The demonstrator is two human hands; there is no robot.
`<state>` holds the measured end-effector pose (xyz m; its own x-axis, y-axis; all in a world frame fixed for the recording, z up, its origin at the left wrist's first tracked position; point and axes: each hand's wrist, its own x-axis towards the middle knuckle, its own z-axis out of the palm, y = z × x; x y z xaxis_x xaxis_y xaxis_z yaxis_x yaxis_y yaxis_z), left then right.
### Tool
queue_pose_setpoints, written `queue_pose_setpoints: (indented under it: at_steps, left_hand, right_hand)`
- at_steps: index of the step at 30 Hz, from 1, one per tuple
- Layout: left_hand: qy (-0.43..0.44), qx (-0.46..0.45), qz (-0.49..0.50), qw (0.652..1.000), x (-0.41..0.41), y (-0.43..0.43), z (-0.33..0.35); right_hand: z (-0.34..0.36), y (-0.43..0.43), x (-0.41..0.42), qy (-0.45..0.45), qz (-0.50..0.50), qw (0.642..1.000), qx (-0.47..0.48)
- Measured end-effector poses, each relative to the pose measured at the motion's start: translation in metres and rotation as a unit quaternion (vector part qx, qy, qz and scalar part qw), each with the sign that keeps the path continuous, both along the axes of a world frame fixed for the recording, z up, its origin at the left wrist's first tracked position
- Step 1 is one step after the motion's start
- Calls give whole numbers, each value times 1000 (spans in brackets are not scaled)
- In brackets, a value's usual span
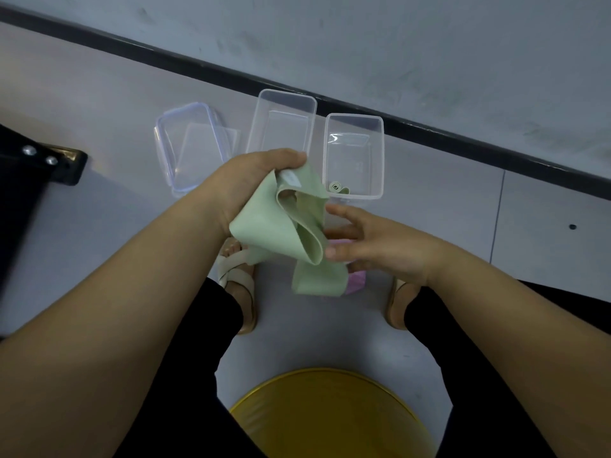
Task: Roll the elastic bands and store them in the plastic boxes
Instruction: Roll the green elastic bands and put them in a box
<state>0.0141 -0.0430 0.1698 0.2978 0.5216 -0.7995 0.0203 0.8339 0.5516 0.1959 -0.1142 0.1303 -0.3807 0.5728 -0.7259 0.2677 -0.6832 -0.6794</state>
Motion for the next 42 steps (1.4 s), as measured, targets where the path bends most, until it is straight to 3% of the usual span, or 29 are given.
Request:
queue_pose_setpoints:
  at_steps: [3, 5, 6, 8, 11, 15, 18, 22, 26, 32, 34, 36, 38, 42]
  left_hand:
    - [-27, 13, 9, 999, -2, 2, 2]
    - [18, 65, 10, 998, -5, 5, -3]
    - [89, 122, -12, 988, -7, 7, -7]
    - [254, 242, -91, 932, -14, 10, -17]
    - [357, 293, -183, 868, -18, 11, -27]
    - [370, 294, -236, 849, -18, 9, -34]
    - [377, 286, -234, 849, -20, 13, -33]
    - [337, 264, -211, 879, -25, 16, -32]
    - [329, 246, -150, 899, -24, 18, -32]
    - [363, 295, -160, 869, -20, 13, -33]
    - [353, 297, -154, 874, -17, 13, -27]
    - [308, 265, -163, 899, -17, 13, -19]
    - [256, 231, -234, 909, -22, 13, -10]
    - [210, 200, -397, 871, -34, 13, -10]
  right_hand:
    - [-3, -1, -3, -130, 1, 986, 108]
    - [-1, 2, -1, -170, -58, 968, 175]
    - [1, 5, 1, -160, -93, 965, 186]
    - [6, 11, 7, -122, -142, 965, 185]
    - [15, 14, 10, -18, -197, 969, 147]
    - [24, 17, 10, 104, -276, 952, 84]
    - [26, 20, 12, 101, -359, 925, 70]
    - [24, 22, 18, 89, -456, 884, 41]
    - [25, 25, 21, 141, -481, 865, 32]
    - [51, 25, 20, 297, -437, 848, 33]
    - [49, 30, 25, 327, -453, 829, 26]
    - [42, 34, 34, 309, -518, 798, 0]
    - [37, 35, 42, 270, -584, 765, -12]
    - [31, 33, 51, 193, -629, 752, -24]
